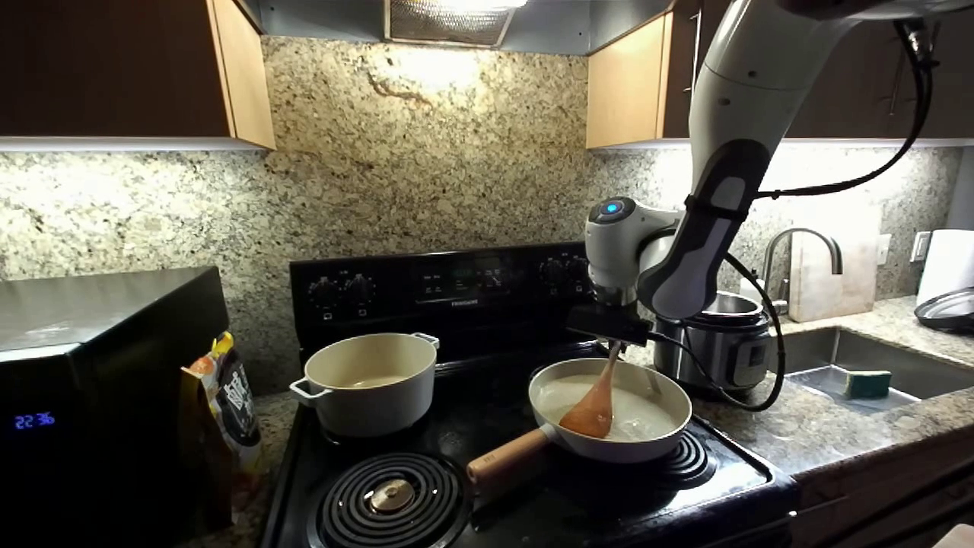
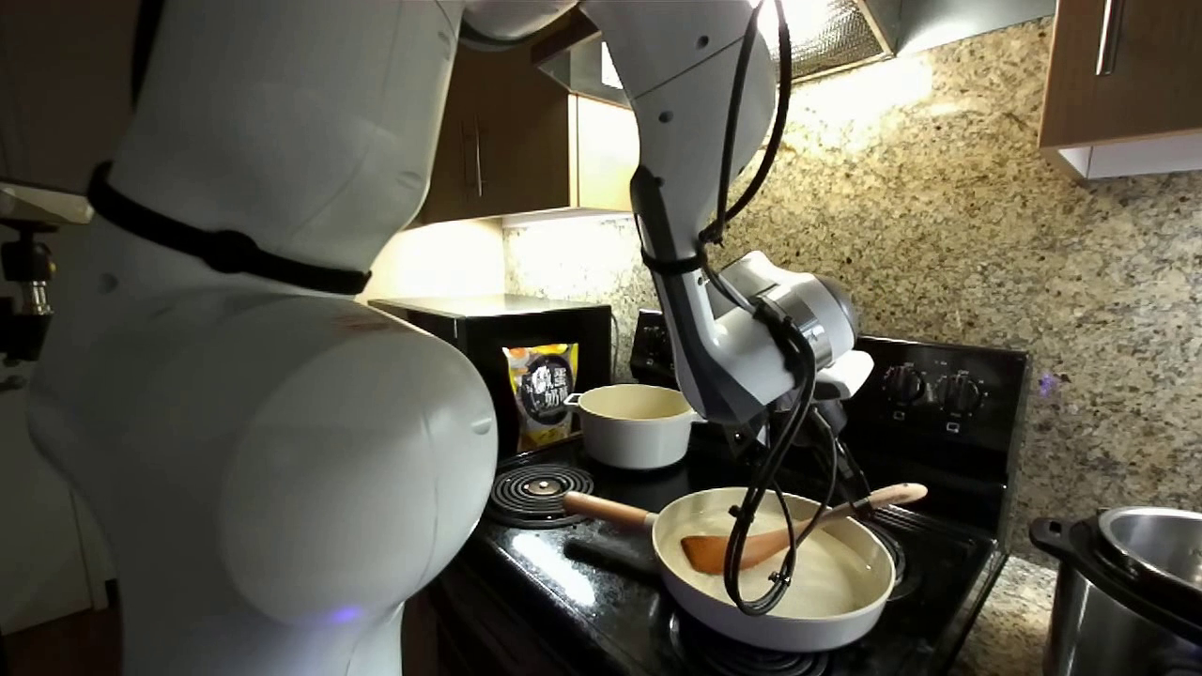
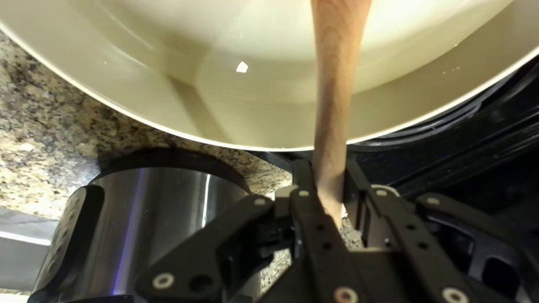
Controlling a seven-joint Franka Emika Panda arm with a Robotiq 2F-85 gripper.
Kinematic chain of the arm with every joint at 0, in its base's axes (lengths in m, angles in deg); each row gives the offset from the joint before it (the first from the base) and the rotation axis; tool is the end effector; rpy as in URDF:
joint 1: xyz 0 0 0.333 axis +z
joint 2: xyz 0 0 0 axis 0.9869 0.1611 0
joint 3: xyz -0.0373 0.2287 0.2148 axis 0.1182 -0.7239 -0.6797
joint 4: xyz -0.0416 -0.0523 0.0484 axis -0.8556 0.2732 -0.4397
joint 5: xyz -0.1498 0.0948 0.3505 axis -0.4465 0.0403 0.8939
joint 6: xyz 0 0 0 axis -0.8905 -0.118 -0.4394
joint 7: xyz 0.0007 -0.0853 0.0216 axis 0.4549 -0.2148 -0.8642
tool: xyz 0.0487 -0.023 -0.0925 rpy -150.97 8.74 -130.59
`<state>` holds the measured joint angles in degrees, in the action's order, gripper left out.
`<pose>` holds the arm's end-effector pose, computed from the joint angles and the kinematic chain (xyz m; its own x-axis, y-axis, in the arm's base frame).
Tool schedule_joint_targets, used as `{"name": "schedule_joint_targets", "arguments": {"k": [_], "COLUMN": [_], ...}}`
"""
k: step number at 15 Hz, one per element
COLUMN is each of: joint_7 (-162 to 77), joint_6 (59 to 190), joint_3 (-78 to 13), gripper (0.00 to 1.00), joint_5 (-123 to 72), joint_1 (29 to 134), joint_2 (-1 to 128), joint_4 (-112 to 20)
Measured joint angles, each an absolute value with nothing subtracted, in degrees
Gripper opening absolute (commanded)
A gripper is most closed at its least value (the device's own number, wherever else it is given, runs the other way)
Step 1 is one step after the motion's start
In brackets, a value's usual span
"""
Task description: Stir the water in the pan using the wooden soon
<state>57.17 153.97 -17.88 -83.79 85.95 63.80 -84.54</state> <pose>0.5324 -0.0813 0.2432 0.4261 -0.7399 0.5205 -0.8403 -0.5369 -0.0751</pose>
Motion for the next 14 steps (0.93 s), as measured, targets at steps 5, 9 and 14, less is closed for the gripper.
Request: {"name": "schedule_joint_targets", "arguments": {"k": [5,9,14], "joint_7": [57.18,57.18,57.18], "joint_6": [153.97,153.97,153.97], "joint_3": [-15.65,-13.61,-15.90], "gripper": [0.05,0.05,0.05], "joint_5": [-83.77,-83.92,-83.82], "joint_1": [84.44,83.65,84.77], "joint_2": [62.18,60.52,61.77], "joint_4": [-84.51,-84.61,-84.67]}}
